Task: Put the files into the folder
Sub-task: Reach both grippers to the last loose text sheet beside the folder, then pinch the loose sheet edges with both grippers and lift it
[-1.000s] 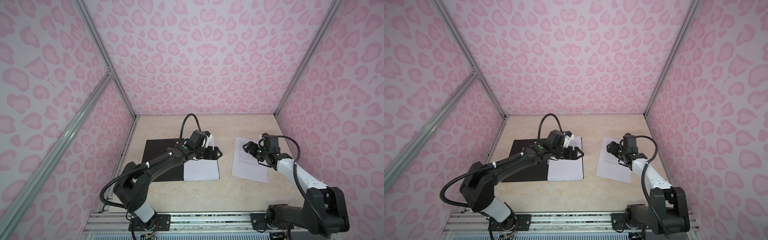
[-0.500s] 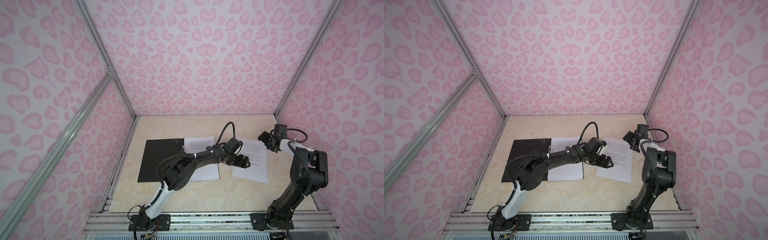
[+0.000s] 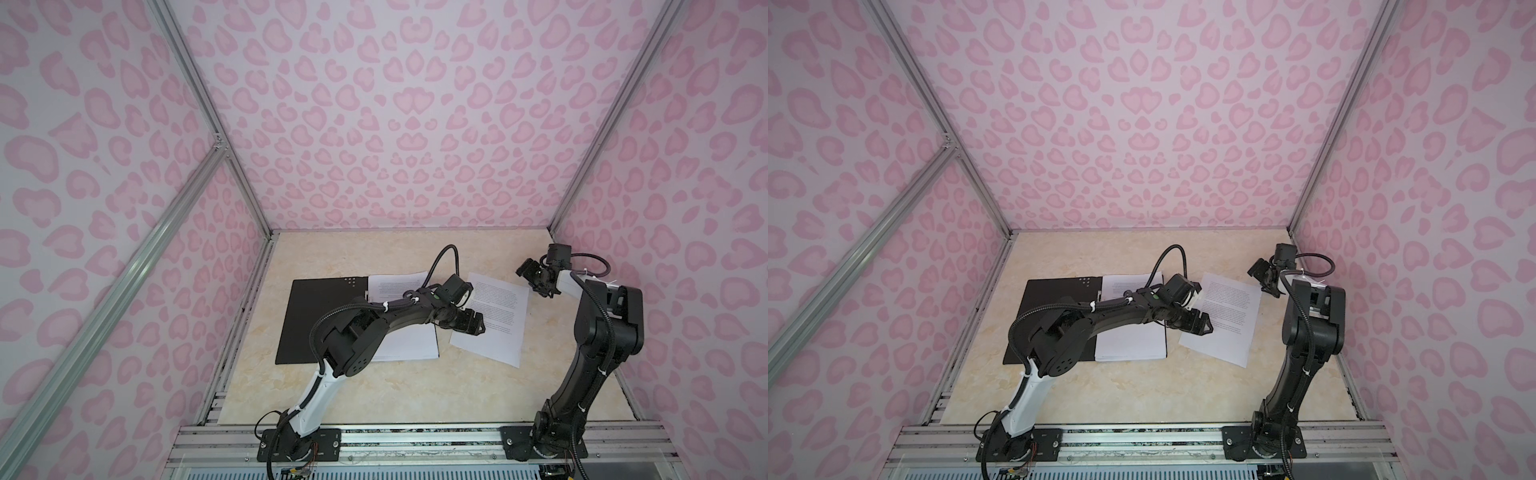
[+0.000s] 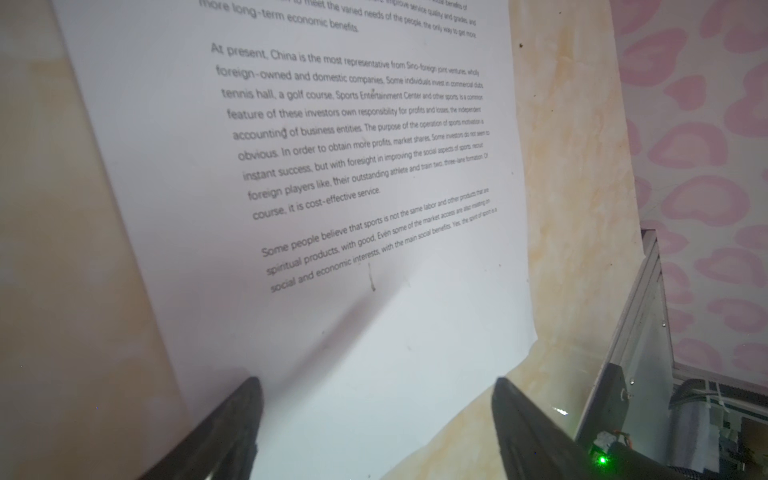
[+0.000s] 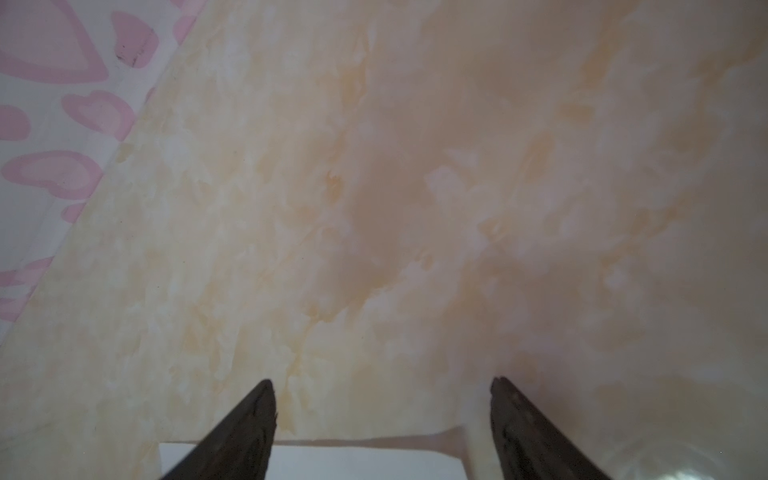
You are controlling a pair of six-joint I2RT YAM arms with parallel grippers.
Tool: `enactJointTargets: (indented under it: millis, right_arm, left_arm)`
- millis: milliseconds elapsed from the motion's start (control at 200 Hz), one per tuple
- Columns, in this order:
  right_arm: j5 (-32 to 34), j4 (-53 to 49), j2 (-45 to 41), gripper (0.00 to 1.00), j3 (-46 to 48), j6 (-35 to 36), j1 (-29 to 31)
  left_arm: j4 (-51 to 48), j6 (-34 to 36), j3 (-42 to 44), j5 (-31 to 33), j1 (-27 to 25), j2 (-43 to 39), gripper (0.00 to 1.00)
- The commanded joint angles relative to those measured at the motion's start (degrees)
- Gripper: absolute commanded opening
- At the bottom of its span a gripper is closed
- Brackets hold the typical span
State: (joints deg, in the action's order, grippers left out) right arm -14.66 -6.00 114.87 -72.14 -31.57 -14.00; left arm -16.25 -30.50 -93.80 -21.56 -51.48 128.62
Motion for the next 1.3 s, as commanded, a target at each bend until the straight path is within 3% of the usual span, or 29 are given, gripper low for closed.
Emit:
enactJointTargets:
  millis: [0, 255, 360, 820, 890, 985, 1120, 1295]
  right_arm:
    - [-2.0, -1.7, 1.2, 0.81, 0.2, 0.7, 0.0]
    - [-12.2, 1.0, -0.1, 0.82, 4.9, -1.3, 0.0]
    - [-15.5, -2.5, 0.1, 0.82, 4.9, -0.9, 0.0]
    - [-20.1, 1.3, -14.4, 0.84, 24.3, -2.8, -2.4]
    - [-23.0, 3.2, -16.1, 0.86, 27.0, -4.9, -3.6]
    - [-27.7, 8.3, -18.3, 0.97, 31.8, -9.7, -5.1]
    - [-31.8, 16.5, -21.4, 0.97, 38.1, -16.3, -5.2]
    - [-33.7, 19.5, -25.3, 0.97, 42.7, -19.2, -5.1]
  left_arm:
    - [-8.4, -0.1, 3.8, 5.3, 0.4, -0.7, 0.89]
    - [-7.1, -0.6, 4.3, 3.8, 0.6, 0.1, 0.88]
    - [-6.6, -0.9, 4.7, 3.8, 0.7, 0.0, 0.88]
    - [-5.2, -2.3, 4.7, 2.4, 1.4, 1.2, 0.88]
    - [-4.8, -2.7, 4.9, 2.1, 1.6, 1.2, 0.87]
    - [-4.5, -3.2, 4.7, 1.8, 1.9, 1.7, 0.87]
    - [-4.1, -3.9, 3.9, 1.3, 2.2, 2.8, 0.87]
    - [-4.1, -4.2, 3.2, 0.9, 2.3, 3.8, 0.87]
